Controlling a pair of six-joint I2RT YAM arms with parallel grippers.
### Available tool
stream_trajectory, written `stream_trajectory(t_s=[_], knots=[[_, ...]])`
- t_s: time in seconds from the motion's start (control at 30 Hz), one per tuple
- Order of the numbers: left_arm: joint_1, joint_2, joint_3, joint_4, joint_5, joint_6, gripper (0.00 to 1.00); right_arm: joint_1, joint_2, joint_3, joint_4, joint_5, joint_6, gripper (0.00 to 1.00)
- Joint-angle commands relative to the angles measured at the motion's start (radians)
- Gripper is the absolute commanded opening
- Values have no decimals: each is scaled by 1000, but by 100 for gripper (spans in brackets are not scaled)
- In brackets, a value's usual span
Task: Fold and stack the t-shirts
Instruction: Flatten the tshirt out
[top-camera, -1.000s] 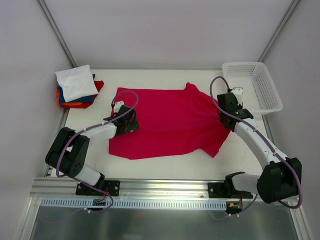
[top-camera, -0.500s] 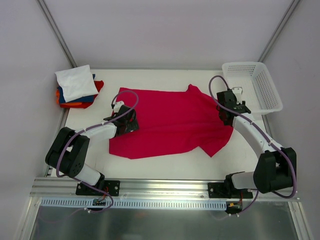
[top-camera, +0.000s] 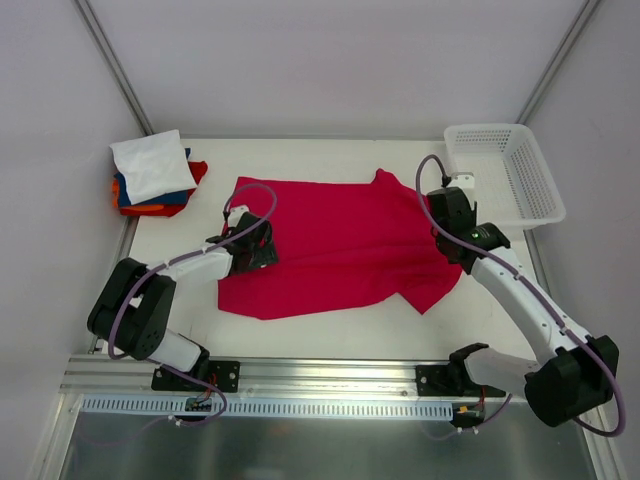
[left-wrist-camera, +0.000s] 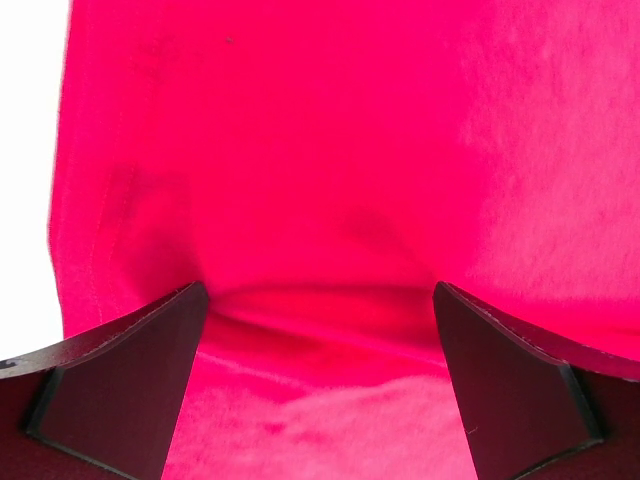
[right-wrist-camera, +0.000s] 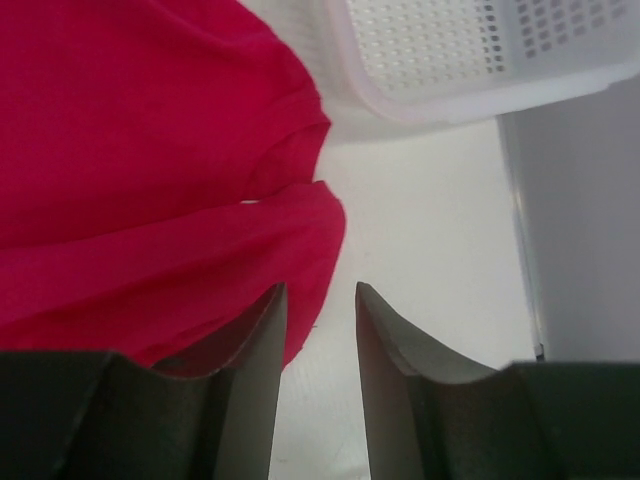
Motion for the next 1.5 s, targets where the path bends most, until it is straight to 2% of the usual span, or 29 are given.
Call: stream_trajectory(t_s=[0.0, 0.13, 0.37, 0.57, 0.7, 0.97, 1.2, 1.37, 1.47], knots=[[-40, -78, -30, -109, 34, -31, 99, 52, -64, 17, -71, -69, 64, 36], [-97, -148, -50, -124, 28, -71, 99, 95, -156, -9, -105, -114, 116, 36], [-184, -250, -93, -149, 13, -134, 99, 133, -314, -56, -170, -161, 163, 47], [-227, -371, -165, -180, -1, -182, 99, 163, -374, -84, -181, -232, 199, 72], [-233, -427, -188, -204, -4, -192, 99, 196, -387, -93, -184, -246, 220, 79], [-287, -445, -174, -270, -23, -253, 99, 233, -449, -110, -205, -278, 231, 81], [-497, -459, -159, -413, -124, -500, 99, 242, -536, -157, -222, -298, 230, 77], [-661, -379, -52, -656, -247, -652, 99, 242, -553, -182, -227, -299, 222, 77], [-726, -277, 39, -849, -300, -820, 99, 242, -559, -191, -228, -316, 222, 77]])
